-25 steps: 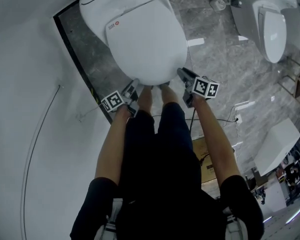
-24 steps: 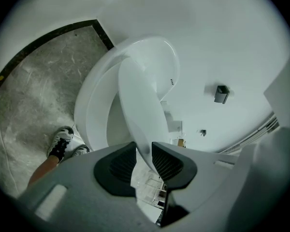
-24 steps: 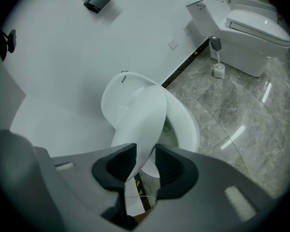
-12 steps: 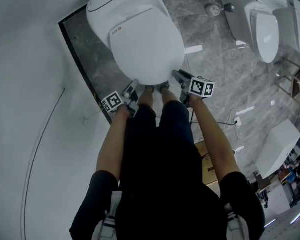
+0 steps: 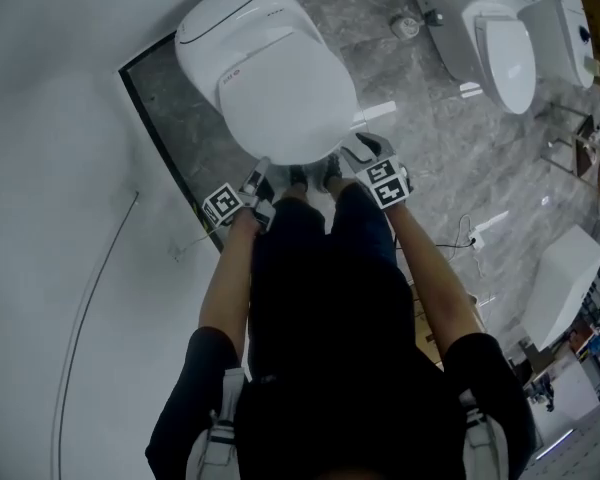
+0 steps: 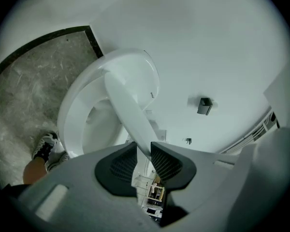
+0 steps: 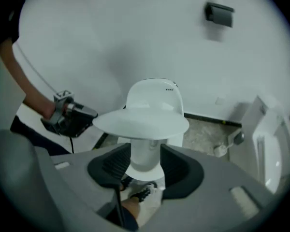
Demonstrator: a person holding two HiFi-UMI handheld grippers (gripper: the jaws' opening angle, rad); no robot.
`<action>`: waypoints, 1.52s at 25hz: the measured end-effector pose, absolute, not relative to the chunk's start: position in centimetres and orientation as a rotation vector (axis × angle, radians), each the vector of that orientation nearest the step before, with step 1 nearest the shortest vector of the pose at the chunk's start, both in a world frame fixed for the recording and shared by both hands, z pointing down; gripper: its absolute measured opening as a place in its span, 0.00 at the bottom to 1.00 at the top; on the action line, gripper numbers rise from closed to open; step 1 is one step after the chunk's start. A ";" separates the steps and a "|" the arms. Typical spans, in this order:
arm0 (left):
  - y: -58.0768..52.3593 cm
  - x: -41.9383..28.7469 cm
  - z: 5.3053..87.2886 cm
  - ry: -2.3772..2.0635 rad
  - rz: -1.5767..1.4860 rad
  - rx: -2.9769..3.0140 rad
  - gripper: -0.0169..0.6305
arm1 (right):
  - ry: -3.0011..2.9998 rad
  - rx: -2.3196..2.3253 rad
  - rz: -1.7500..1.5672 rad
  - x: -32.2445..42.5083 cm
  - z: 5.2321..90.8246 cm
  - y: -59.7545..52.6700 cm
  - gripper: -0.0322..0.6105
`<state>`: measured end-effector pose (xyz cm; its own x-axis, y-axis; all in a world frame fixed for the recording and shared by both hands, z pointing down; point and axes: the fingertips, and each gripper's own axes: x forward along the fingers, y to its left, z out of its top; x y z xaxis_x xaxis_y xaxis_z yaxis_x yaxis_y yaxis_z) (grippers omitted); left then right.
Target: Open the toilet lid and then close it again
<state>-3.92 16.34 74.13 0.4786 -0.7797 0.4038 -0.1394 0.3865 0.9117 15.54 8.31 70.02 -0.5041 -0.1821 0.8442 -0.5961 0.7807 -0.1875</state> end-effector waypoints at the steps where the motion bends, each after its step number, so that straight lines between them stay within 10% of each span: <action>1: 16.2 -4.0 73.6 -1.016 -0.513 1.130 0.16 | -2.062 0.536 0.477 15.3 69.4 8.1 0.35; 10: 14.8 -4.8 70.5 -1.088 -0.591 1.096 0.16 | -1.979 0.186 -0.171 12.3 68.1 5.8 0.36; 25: 13.8 -5.6 67.4 -1.320 -0.590 1.047 0.16 | -2.051 -0.093 -0.300 10.6 66.0 3.8 0.24; 38: 12.6 -5.1 60.9 -1.617 0.036 1.410 0.13 | -2.157 -0.196 -0.304 8.3 63.3 1.5 0.22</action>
<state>-5.09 12.63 60.87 0.1227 -0.7504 0.6495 -0.7788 0.3328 0.5317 8.30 1.54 63.31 -0.5655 0.0260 0.8243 0.2532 0.9567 0.1434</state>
